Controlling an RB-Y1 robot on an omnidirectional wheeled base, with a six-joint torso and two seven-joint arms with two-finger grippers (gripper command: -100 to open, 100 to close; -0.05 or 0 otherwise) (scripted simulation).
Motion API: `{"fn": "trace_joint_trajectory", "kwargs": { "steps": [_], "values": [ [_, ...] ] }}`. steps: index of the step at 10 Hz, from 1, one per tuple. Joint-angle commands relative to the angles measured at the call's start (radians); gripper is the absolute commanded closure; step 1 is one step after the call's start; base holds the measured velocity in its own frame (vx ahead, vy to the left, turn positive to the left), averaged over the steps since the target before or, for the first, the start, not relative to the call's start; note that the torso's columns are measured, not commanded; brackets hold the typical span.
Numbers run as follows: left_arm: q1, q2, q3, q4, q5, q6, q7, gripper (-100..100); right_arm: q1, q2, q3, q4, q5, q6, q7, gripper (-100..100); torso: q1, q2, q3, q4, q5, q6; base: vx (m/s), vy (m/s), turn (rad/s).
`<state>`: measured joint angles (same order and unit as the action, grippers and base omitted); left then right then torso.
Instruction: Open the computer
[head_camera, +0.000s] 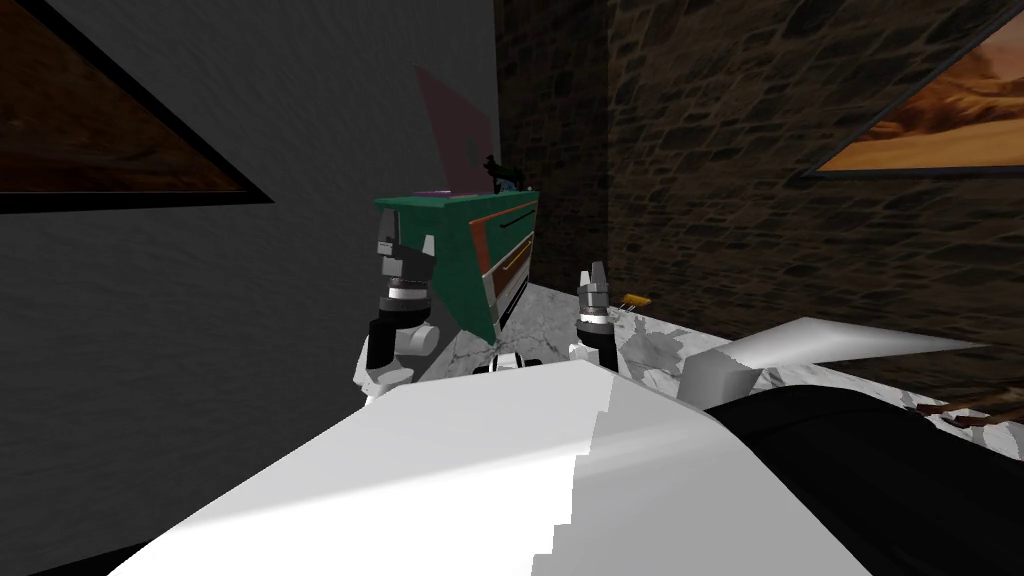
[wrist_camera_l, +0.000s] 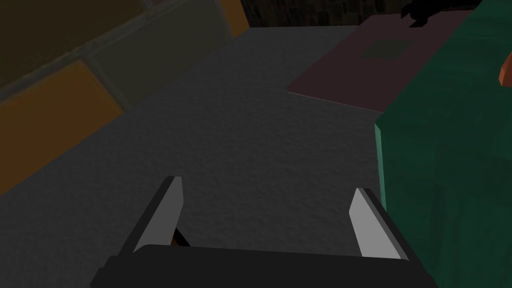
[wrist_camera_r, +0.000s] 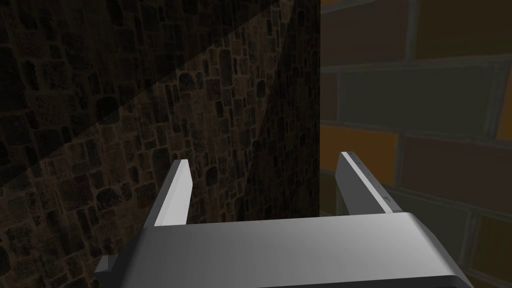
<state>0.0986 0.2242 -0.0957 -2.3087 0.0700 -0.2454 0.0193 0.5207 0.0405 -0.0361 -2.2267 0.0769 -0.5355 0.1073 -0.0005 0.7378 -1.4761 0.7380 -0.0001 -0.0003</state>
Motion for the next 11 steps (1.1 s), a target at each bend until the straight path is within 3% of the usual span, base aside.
{"fn": "trace_joint_trajectory", "kwargs": {
  "steps": [1, 4, 5, 6, 7, 8, 9, 10, 11],
  "values": [
    [-0.07, 0.016, -0.012, 0.012, 0.026, 0.062, -0.02, -100, 0.0, 0.0, 0.0, 0.0, 0.0, 0.0, 0.0, 0, 0.001, 0.001, 0.0, 0.0, 0.0, 0.0, -0.055, 0.067, -0.072],
    [-0.162, 0.049, -0.029, 0.029, 0.076, 0.148, -0.052, -100, 0.0, 0.0, 0.0, 0.0, 0.0, 0.0, 0.0, 0, 0.0, 0.0, 0.0, 0.0, 0.0, 0.0, -0.058, 0.063, -0.094],
    [-0.185, 0.049, -0.029, 0.029, 0.076, 0.168, -0.052, -100, 0.0, 0.0, 0.0, 0.0, 0.0, 0.0, 0.0, 0, 0.0, 0.0, 0.0, 0.0, 0.0, 0.0, -0.045, 0.052, -0.084],
    [-0.217, 0.066, -0.037, 0.039, 0.102, 0.193, -0.068, -100, 0.0, 0.0, 0.0, 0.0, 0.0, 0.0, 0.0, 0, 0.0, 0.0, 0.0, 0.0, 0.0, 0.0, -0.056, 0.075, -0.11],
    [-0.244, 0.066, -0.037, 0.039, 0.102, 0.221, -0.068, -100, 0.0, 0.0, 0.0, 0.0, 0.0, 0.0, 0.0, 0, 0.001, 0.0, 0.0, 0.0, 0.0, 0.0, -0.044, 0.06, -0.073],
    [-0.279, 0.083, -0.045, 0.049, 0.128, 0.252, -0.084, -100, 0.0, 0.0, 0.0, 0.0, 0.0, 0.0, 0.0, 0, 0.0, 0.0, 0.0, 0.0, 0.0, 0.0, -0.043, 0.059, -0.106],
    [-0.304, 0.083, -0.045, 0.049, 0.128, 0.281, -0.084, -100, 0.0, 0.0, 0.0, 0.0, 0.0, 0.0, 0.0, 0, 0.0, 0.0, 0.0, 0.0, 0.0, 0.0, -0.037, 0.052, -0.062],
    [-0.338, 0.1, -0.053, 0.06, 0.155, 0.312, -0.099, -100, 0.0, 0.0, 0.0, 0.0, 0.0, 0.0, 0.0, 0, 0.0, 0.0, 0.0, 0.0, 0.0, 0.0, -0.035, 0.07, -0.093],
    [-0.364, 0.1, -0.053, 0.06, 0.155, 0.34, -0.099, -100, 0.0, 0.0, 0.0, 0.0, 0.0, 0.0, 0.0, 0, 0.001, 0.0, 0.0, 0.0, 0.0, 0.0, -0.03, 0.053, -0.067]
  ]
}}
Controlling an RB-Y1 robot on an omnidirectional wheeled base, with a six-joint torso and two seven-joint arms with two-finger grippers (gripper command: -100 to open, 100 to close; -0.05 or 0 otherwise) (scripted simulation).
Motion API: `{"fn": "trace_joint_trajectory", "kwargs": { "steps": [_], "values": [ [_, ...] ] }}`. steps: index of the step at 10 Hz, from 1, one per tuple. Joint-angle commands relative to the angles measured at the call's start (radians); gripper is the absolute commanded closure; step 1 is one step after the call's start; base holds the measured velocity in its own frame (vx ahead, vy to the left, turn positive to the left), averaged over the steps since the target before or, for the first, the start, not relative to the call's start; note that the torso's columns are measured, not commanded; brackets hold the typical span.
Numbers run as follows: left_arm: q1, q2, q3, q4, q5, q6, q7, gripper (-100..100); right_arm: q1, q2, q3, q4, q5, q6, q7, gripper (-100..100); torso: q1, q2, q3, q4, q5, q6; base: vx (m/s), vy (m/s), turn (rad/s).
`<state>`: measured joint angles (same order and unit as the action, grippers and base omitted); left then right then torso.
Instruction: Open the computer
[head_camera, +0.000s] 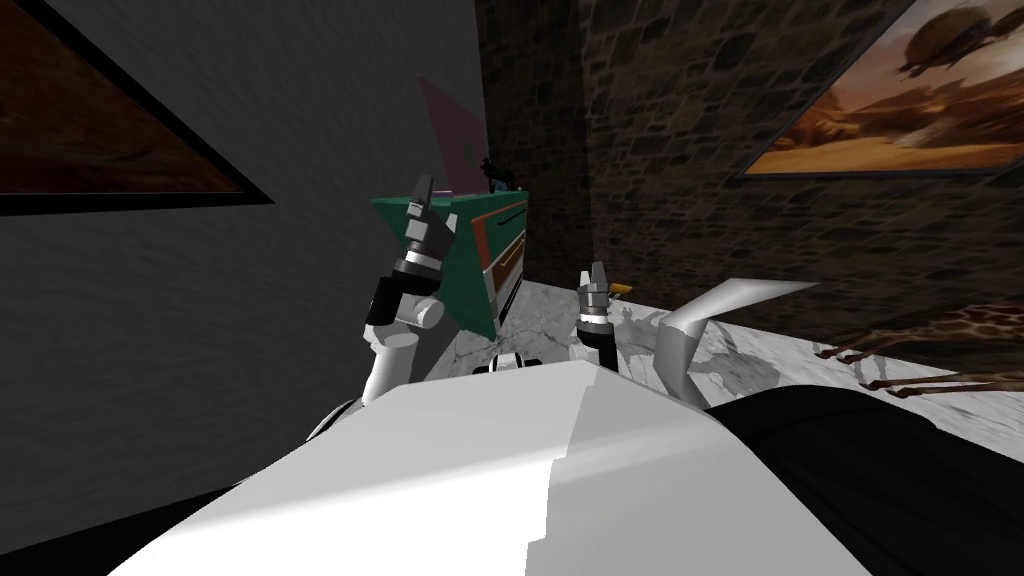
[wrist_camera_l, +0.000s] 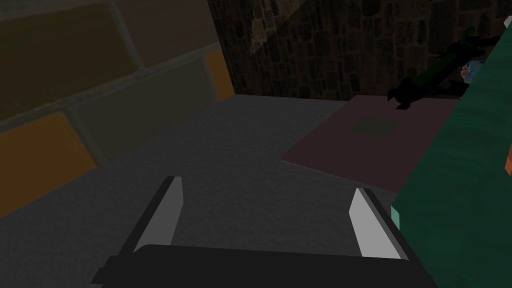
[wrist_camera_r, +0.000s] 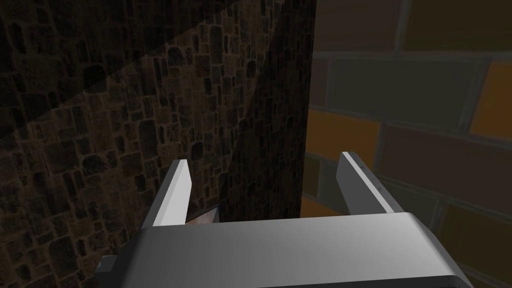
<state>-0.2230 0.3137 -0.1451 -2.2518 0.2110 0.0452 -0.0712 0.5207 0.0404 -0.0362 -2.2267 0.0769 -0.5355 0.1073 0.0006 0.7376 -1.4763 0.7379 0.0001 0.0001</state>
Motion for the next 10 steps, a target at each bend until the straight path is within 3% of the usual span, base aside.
{"fn": "trace_joint_trajectory", "kwargs": {
  "steps": [1, 2, 5, 7, 10],
  "values": [
    [-0.079, 0.027, -0.011, 0.015, 0.04, 0.078, -0.023, -100, 0.0, 0.0, 0.0, 0.0, 0.0, 0.0, 0.0, 0, -0.001, 0.0, 0.0, 0.0, 0.0, 0.0, -0.028, 0.055, -0.091],
    [-0.103, 0.027, -0.011, 0.015, 0.04, 0.106, -0.023, -100, 0.0, 0.0, 0.0, 0.0, 0.0, 0.0, 0.0, 0, -0.001, 0.0, 0.0, 0.0, 0.0, 0.0, -0.027, 0.049, -0.057],
    [-0.197, 0.061, -0.025, 0.04, 0.093, 0.193, -0.049, -100, 0.0, 0.0, 0.0, 0.0, 0.0, 0.0, 0.0, 0, -0.001, 0.0, 0.0, 0.0, 0.0, 0.0, -0.02, 0.057, -0.069],
    [-0.222, 0.061, -0.025, 0.04, 0.093, 0.231, -0.049, -100, 0.0, 0.0, 0.0, 0.0, 0.0, 0.0, 0.0, 0, -0.001, 0.0, 0.0, 0.0, 0.0, 0.0, -0.003, 0.032, -0.016],
    [-0.319, 0.093, -0.038, 0.068, 0.144, 0.32, -0.071, -100, 0.0, 0.0, 0.0, 0.0, 0.0, 0.0, 0.0, 0, -0.001, 0.0, 0.0, 0.0, 0.0, 0.0, 0.011, 0.036, -0.042]
  ]
}}
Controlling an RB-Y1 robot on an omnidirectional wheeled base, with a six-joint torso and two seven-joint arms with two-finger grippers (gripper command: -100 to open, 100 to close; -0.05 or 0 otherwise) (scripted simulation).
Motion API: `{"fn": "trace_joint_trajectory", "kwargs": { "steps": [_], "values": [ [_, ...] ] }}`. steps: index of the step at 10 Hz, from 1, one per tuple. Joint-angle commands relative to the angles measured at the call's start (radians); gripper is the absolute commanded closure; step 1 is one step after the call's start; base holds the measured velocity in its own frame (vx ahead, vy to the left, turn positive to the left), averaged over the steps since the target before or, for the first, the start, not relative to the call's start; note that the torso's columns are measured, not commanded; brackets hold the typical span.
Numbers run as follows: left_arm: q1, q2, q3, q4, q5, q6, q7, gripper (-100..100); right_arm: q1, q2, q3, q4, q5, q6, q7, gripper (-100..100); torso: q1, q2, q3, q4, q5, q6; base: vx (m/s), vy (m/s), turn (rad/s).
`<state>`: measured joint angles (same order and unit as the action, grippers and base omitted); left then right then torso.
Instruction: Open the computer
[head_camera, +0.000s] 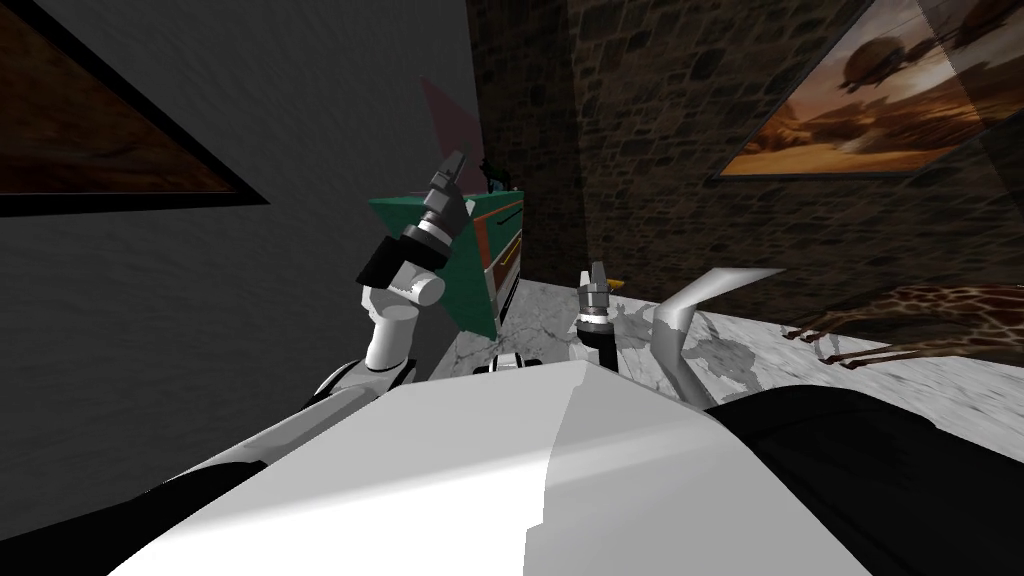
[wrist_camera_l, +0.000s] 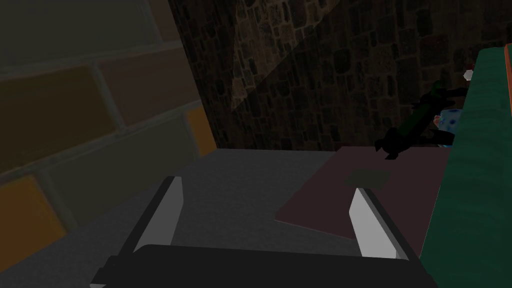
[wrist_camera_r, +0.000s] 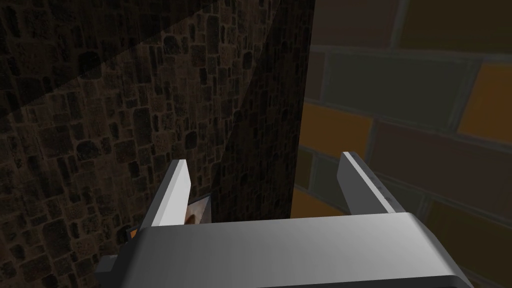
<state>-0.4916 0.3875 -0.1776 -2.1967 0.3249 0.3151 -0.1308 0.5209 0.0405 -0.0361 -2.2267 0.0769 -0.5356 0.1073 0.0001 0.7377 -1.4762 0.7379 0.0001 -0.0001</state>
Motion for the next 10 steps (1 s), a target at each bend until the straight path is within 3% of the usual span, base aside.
{"fn": "trace_joint_trajectory", "kwargs": {
  "steps": [1, 2, 4, 5, 10],
  "values": [
    [-0.068, 0.02, -0.005, 0.013, 0.03, 0.078, -0.011, -100, 0.0, 0.0, 0.0, 0.0, 0.0, 0.0, 0.0, 0, 0.001, 0.0, 0.0, 0.0, 0.0, 0.0, 0.014, 0.045, -0.029],
    [-0.107, 0.036, -0.011, 0.027, 0.054, 0.109, -0.021, -100, 0.0, 0.0, 0.0, 0.0, 0.0, 0.0, 0.0, 0, 0.0, 0.0, 0.0, 0.0, 0.0, 0.0, 0.032, 0.051, -0.035],
    [-0.124, 0.036, -0.011, 0.027, 0.054, 0.147, -0.021, -100, 0.0, 0.0, 0.0, 0.0, 0.0, 0.0, 0.0, 0, -0.001, 0.0, 0.0, 0.0, 0.0, 0.0, 0.018, 0.028, -0.008],
    [-0.17, 0.052, -0.016, 0.042, 0.078, 0.185, -0.029, -100, 0.0, 0.0, 0.0, 0.0, 0.0, 0.0, 0.0, 0, -0.002, 0.001, 0.001, 0.0, 0.0, 0.0, 0.03, 0.024, -0.014],
    [-0.281, 0.086, -0.024, 0.073, 0.123, 0.327, -0.043, -100, 0.0, 0.0, 0.0, 0.0, 0.0, 0.0, 0.0, 0, 0.001, -0.001, 0.0, 0.0, 0.0, 0.0, 0.054, 0.036, -0.004]
  ]
}}
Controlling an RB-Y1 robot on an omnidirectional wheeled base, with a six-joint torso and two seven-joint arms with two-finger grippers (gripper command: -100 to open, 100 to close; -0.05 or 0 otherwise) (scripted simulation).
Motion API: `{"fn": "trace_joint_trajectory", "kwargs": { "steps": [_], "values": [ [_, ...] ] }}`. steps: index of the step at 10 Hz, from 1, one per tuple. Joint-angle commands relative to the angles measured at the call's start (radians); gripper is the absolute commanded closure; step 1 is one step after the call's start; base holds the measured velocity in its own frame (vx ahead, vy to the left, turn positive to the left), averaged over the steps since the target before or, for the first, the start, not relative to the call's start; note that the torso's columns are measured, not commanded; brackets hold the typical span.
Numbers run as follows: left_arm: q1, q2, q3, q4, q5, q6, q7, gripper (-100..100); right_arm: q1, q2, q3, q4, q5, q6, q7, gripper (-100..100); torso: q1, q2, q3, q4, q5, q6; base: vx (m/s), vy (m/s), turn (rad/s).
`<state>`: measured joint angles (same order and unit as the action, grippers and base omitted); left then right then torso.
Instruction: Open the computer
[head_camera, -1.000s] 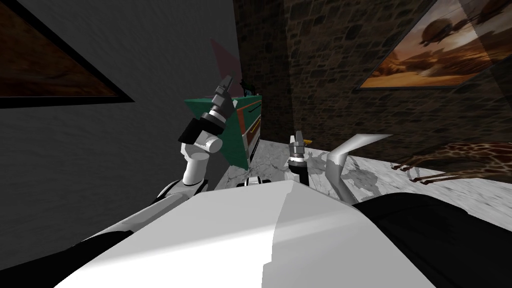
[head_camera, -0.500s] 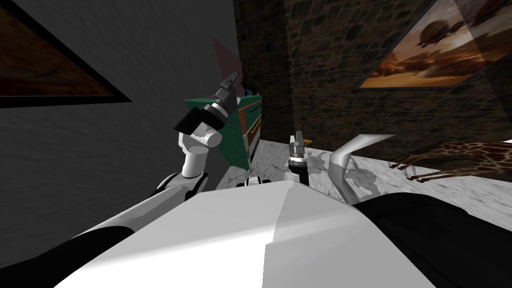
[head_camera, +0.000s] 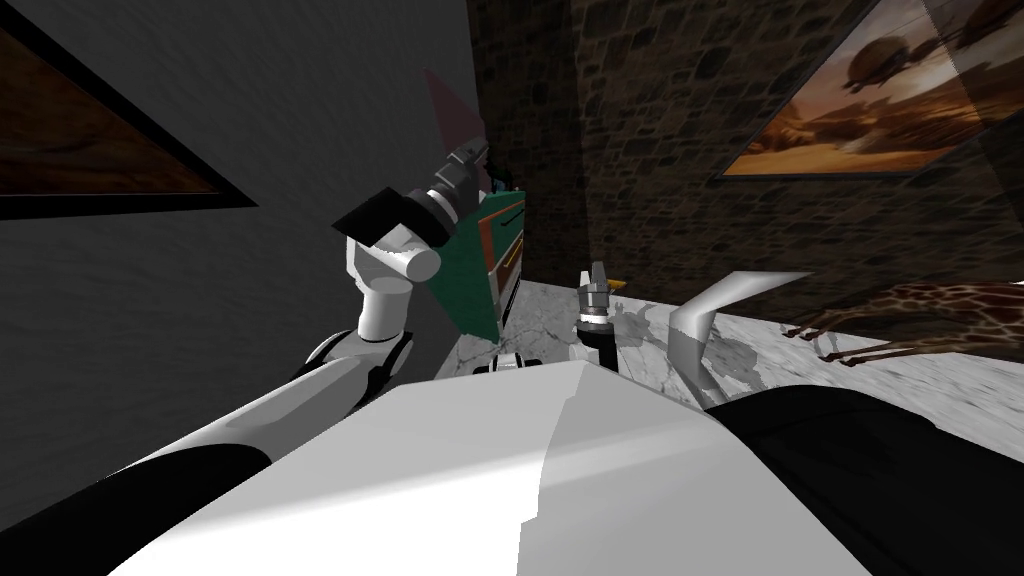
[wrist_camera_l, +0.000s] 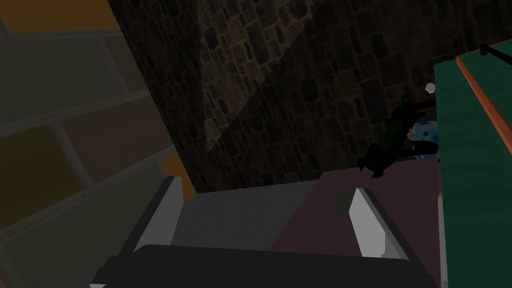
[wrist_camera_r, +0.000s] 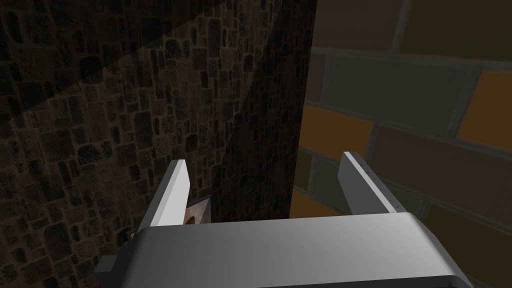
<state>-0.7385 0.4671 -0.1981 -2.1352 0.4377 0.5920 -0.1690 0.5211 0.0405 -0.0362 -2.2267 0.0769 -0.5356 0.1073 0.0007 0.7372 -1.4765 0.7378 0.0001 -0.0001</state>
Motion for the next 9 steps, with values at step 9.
{"fn": "trace_joint_trajectory", "kwargs": {
  "steps": [9],
  "values": [
    [-0.251, 0.103, -0.016, 0.088, 0.105, 0.305, -0.023, -100, 0.0, 0.0, 0.0, 0.0, 0.0, 0.0, 0.0, 0, -0.001, 0.001, 0.001, 0.0, 0.0, 0.0, 0.076, 0.024, 0.021]
  ]
}}
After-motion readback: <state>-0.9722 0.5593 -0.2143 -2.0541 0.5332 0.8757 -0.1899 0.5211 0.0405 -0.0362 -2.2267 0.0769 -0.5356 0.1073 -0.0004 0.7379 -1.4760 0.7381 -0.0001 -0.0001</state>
